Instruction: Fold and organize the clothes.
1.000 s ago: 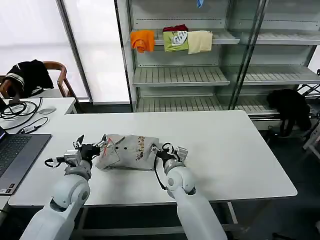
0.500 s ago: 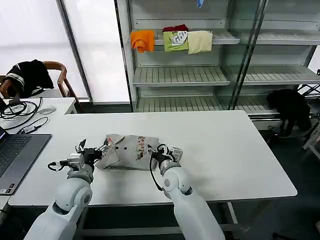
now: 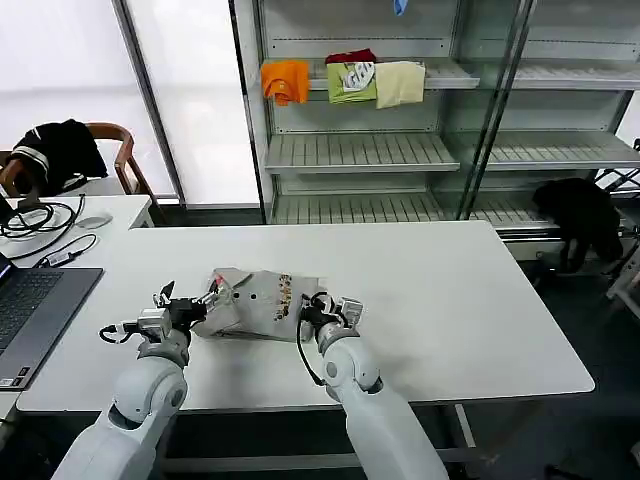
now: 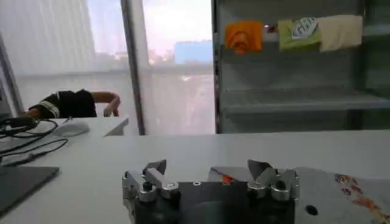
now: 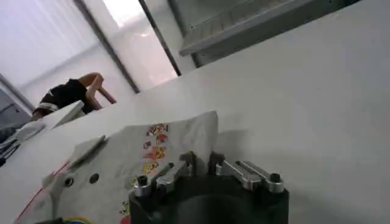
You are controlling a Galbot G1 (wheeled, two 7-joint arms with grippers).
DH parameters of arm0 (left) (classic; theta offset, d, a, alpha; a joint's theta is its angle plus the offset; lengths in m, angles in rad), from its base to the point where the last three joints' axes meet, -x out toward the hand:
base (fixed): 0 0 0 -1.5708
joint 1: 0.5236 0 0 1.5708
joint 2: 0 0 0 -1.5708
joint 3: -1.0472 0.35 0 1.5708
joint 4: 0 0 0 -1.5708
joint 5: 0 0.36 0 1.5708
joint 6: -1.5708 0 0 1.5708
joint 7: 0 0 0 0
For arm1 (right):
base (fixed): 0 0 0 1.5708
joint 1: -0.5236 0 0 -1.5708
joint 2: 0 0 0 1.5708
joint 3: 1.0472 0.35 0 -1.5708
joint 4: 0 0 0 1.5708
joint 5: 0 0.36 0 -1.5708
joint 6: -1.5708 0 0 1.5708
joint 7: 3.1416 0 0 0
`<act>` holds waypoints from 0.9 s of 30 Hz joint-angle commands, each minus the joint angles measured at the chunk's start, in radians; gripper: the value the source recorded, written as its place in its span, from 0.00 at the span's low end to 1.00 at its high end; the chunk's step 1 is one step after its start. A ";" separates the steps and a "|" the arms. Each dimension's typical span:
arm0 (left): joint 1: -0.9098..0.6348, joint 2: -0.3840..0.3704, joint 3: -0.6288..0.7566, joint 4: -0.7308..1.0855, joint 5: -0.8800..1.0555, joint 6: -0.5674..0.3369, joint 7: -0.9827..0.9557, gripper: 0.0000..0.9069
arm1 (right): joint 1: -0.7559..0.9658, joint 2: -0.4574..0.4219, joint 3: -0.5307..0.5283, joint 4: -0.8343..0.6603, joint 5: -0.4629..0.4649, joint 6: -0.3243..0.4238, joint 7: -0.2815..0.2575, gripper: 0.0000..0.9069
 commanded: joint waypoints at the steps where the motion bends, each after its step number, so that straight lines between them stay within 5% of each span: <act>1: 0.004 0.007 -0.019 -0.004 -0.003 0.001 0.002 1.00 | 0.022 0.025 -0.008 0.014 0.014 -0.028 -0.006 0.00; 14: -0.017 -0.009 -0.004 -0.005 0.004 0.007 -0.002 1.00 | 0.047 -0.227 0.016 0.036 0.070 -0.062 -0.038 0.00; 27: -0.006 -0.023 0.005 -0.017 0.020 0.009 -0.009 1.00 | 0.024 -0.313 0.081 0.047 0.078 -0.053 -0.063 0.00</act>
